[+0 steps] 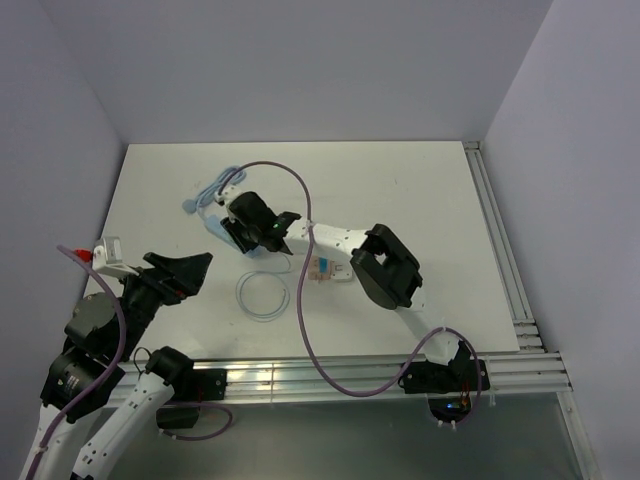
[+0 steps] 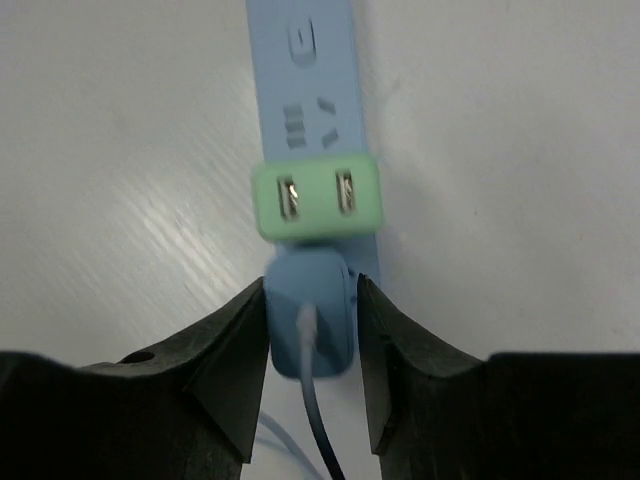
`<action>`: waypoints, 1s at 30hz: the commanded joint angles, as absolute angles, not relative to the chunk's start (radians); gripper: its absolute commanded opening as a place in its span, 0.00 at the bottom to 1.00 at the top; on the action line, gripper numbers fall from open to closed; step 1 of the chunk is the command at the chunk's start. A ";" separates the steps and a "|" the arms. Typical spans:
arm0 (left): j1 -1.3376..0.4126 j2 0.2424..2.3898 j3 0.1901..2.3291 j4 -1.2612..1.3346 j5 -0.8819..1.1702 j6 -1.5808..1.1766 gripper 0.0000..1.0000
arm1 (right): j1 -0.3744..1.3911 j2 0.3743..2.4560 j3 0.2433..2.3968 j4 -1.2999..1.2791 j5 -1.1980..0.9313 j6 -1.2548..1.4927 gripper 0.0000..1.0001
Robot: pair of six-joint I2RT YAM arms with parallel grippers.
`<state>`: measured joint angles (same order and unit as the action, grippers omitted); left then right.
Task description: Insert the plug
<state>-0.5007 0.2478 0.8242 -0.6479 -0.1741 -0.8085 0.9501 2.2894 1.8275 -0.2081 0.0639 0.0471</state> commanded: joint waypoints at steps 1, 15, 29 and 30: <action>-0.499 0.235 0.815 -0.650 -0.192 -0.834 0.97 | 0.946 2.304 1.762 -0.502 0.084 0.103 0.47; -0.500 0.229 0.818 -0.667 -0.183 -0.848 0.97 | 0.945 2.102 1.729 -0.466 0.046 0.160 1.00; -0.499 0.287 0.741 -0.586 -0.075 -0.861 0.97 | 0.917 1.820 1.594 -0.393 0.081 0.196 1.00; -0.500 0.302 0.736 -0.581 -0.052 -0.861 0.97 | 0.913 1.798 1.573 -0.371 0.089 0.207 1.00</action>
<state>-0.5007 0.2619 0.7525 -0.6399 -0.1242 -0.8555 0.9382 1.8732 1.6142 -0.4103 0.0460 0.1722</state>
